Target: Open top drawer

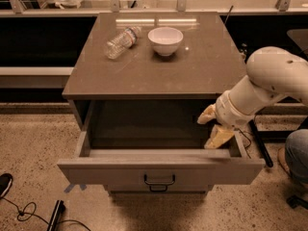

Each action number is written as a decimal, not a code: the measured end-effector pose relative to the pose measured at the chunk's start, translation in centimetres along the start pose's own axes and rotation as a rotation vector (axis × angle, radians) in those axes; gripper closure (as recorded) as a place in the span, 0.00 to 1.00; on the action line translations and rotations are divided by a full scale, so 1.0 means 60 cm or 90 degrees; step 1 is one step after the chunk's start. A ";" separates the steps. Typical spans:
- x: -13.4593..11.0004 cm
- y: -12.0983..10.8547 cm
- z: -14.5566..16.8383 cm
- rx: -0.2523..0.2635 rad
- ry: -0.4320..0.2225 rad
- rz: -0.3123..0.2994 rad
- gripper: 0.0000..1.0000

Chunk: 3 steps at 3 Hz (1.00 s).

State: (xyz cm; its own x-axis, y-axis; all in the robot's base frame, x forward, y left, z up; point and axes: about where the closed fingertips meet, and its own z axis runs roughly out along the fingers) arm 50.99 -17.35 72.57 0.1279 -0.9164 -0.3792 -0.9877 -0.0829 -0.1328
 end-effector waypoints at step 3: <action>0.021 -0.012 0.118 0.029 -0.010 0.008 1.00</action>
Offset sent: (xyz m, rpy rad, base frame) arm 0.0191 0.0113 -0.0779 0.0148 -0.0538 -0.0580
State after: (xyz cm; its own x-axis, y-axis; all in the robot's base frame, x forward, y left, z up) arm 52.50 -15.70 65.70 0.1172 -0.9112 -0.3950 -0.9841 -0.0530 -0.1696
